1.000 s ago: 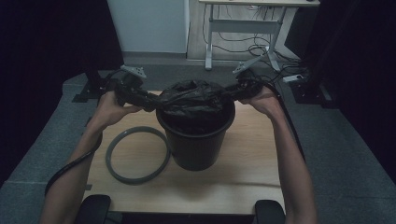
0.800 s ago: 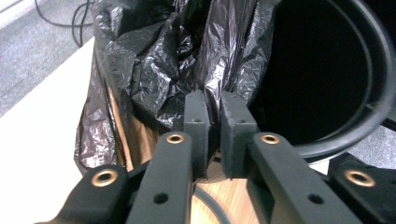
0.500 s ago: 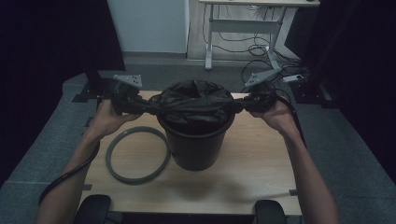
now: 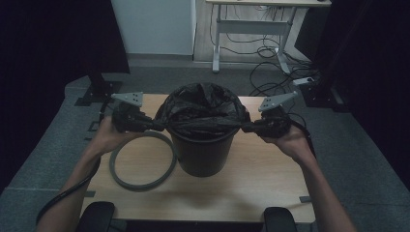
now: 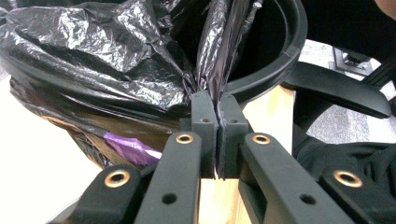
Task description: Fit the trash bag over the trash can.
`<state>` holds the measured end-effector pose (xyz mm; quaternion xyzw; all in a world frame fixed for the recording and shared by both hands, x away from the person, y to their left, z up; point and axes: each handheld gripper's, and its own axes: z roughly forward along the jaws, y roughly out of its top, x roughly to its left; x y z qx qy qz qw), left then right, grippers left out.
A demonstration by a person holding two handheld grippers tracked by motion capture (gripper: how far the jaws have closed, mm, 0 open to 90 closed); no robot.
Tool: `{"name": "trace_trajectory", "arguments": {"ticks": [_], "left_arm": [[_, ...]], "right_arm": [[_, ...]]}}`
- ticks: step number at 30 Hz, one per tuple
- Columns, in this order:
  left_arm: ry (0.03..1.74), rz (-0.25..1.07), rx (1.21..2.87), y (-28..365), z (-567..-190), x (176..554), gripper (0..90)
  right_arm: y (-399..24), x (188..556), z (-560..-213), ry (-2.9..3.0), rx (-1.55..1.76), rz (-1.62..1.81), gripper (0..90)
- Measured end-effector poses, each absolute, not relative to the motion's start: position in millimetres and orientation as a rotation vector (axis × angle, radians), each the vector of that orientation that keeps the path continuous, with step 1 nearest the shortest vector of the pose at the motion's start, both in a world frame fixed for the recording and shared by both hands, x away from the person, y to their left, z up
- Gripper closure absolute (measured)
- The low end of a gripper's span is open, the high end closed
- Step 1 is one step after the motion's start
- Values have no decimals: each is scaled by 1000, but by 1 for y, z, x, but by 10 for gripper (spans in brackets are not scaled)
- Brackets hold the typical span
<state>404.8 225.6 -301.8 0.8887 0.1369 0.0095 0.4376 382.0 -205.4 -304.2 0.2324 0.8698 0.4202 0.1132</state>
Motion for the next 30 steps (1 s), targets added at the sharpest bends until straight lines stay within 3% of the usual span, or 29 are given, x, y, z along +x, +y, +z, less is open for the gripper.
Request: {"name": "trace_trajectory", "arguments": {"ticks": [30], "left_arm": [[275,1,2261,212,-333,399,868]], "right_arm": [[-165,357,-356,2616,636,1194,885]]}}
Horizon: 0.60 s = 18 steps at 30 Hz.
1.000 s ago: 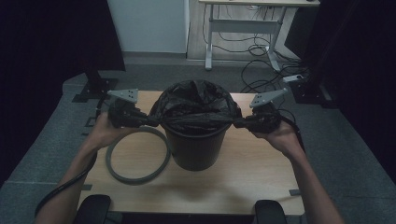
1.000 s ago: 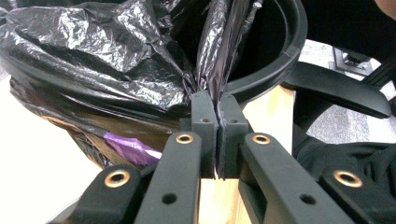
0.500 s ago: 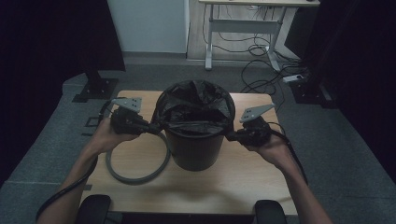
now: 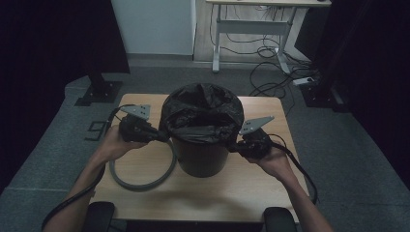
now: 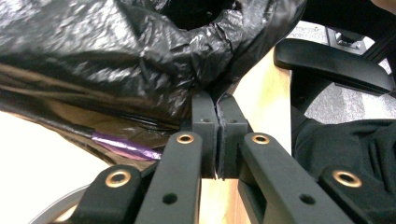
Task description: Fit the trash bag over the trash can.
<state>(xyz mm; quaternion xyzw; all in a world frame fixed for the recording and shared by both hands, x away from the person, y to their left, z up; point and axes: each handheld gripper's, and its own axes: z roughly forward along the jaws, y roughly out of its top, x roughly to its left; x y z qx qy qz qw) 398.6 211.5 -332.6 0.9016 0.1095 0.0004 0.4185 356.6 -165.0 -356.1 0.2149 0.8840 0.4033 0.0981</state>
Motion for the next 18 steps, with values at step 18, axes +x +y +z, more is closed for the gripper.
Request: {"name": "trace_trajectory", "arguments": {"ticks": [18], "left_arm": [[460,-16,2334,212,-398,422,873]], "right_arm": [[-170,369,-419,2618,785,1089,882]]}}
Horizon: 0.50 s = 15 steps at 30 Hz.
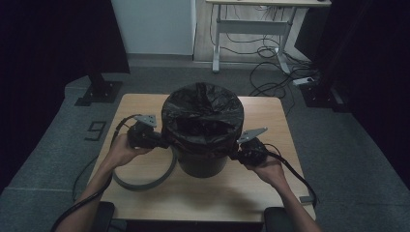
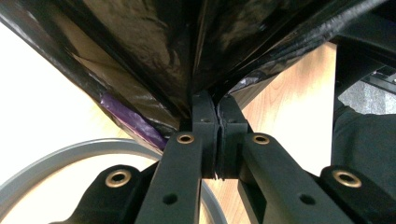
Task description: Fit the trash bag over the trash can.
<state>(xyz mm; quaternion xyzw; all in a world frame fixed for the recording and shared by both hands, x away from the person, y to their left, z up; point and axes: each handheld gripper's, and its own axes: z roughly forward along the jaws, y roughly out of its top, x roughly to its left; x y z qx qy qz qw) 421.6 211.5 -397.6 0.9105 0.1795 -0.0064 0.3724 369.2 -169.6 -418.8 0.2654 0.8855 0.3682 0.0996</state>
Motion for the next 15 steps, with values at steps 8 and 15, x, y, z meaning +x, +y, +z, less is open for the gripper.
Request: {"name": "trace_trajectory", "arguments": {"ticks": [8,15], "left_arm": [[497,-22,2345,206,-420,422,859],[525,35,2354,213,-414,413,547]], "right_arm": [[-170,378,-446,2630,864,1077,876],[-173,375,-452,2664,868,1038,695]]}}
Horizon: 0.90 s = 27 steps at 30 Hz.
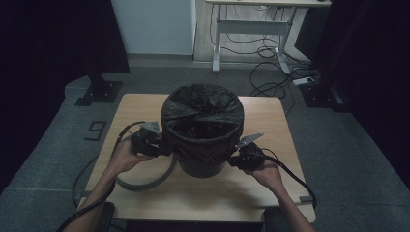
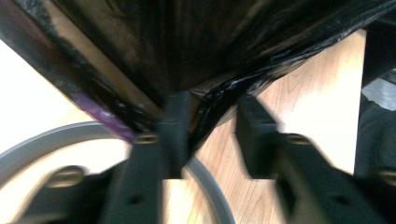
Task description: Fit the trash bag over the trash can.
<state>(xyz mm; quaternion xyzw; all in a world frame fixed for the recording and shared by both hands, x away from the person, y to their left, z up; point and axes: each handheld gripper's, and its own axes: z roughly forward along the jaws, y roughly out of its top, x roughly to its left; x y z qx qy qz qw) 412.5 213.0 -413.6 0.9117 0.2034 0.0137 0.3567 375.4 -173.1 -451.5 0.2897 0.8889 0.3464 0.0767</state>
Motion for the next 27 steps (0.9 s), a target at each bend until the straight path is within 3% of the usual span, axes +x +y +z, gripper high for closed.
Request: {"name": "trace_trajectory", "arguments": {"ticks": [4,7,13,15,22,27], "left_arm": [[500,79,2326,227,-396,401,371],[508,114,2269,239,-385,394,280],[600,223,2213,256,-395,390,134],[652,261,2209,261,-408,390,133],[780,306,2198,275,-452,393,2],[841,336,2176,287,-478,393,0]], "right_arm": [[-183,368,-432,2665,819,1051,454],[-189,364,-421,2645,794,1077,363],[-198,359,-398,2631,785,1168,310],[-199,358,-390,2634,782,1187,274],[-203,355,-356,2620,737,1281,256],[-204,359,-336,2606,751,1300,250]]}}
